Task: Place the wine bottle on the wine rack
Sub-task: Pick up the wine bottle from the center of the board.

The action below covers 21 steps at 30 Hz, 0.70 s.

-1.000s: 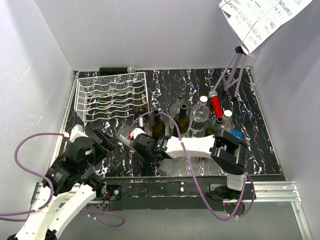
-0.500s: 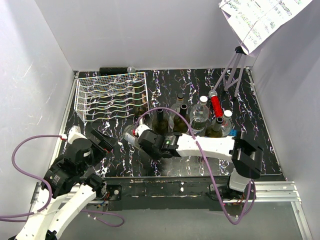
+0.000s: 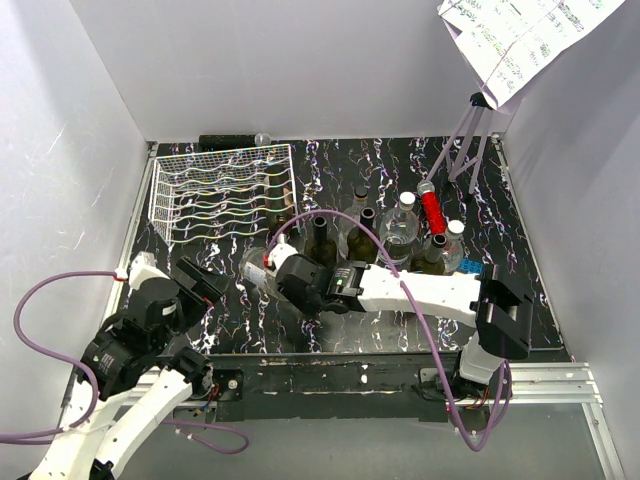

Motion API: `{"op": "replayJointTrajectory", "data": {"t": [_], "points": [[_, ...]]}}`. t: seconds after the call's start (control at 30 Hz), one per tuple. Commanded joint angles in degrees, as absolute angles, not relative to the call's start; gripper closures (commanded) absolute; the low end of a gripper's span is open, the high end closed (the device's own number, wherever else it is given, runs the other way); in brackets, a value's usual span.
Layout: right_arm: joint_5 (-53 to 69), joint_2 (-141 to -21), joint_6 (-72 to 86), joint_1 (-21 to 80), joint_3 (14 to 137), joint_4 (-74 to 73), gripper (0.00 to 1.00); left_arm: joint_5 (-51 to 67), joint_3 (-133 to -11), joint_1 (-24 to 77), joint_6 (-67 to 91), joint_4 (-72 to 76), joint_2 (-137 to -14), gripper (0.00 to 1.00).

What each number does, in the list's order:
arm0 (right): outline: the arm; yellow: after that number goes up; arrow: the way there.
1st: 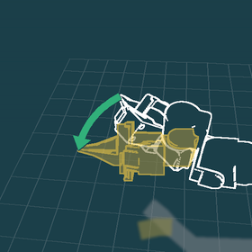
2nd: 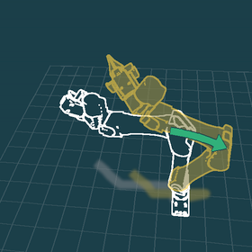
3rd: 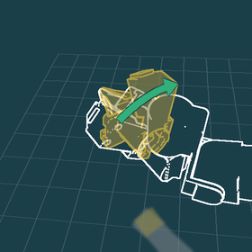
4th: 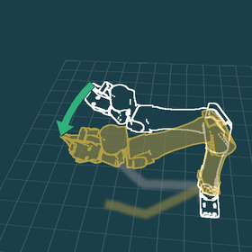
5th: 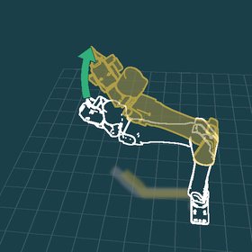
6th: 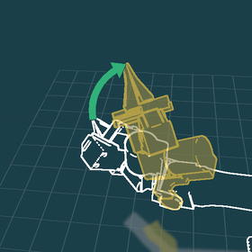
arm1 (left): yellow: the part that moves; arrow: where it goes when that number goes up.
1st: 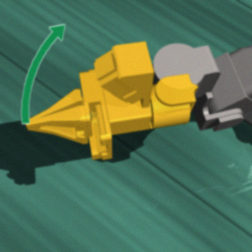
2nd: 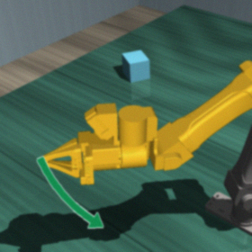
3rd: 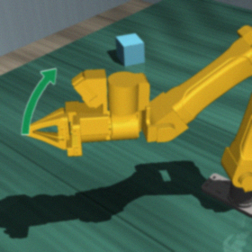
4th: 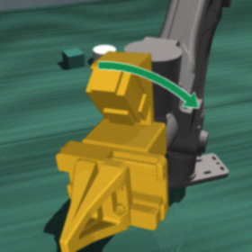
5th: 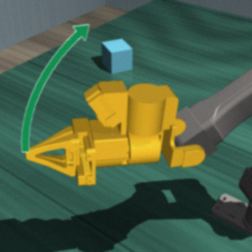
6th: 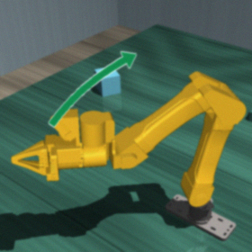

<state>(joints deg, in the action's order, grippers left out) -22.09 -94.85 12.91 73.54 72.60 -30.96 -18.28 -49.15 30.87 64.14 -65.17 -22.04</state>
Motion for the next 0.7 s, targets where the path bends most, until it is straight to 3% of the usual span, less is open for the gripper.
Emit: {"op": "replayJointTrajectory", "data": {"t": [0.0,0.67], "points": [[-25.6,-90.3,12.9,74.2,81.9,-19.3,0.99,-20.4,-52.2,30.8,62.4,-66.2,-22.5,0.02],[-31.6,-89.7,13.2,75.4,93.4,-19.9,0.99,-24.0,-58.4,30.8,59.2,-68.6,-21.0,0.02]]}}
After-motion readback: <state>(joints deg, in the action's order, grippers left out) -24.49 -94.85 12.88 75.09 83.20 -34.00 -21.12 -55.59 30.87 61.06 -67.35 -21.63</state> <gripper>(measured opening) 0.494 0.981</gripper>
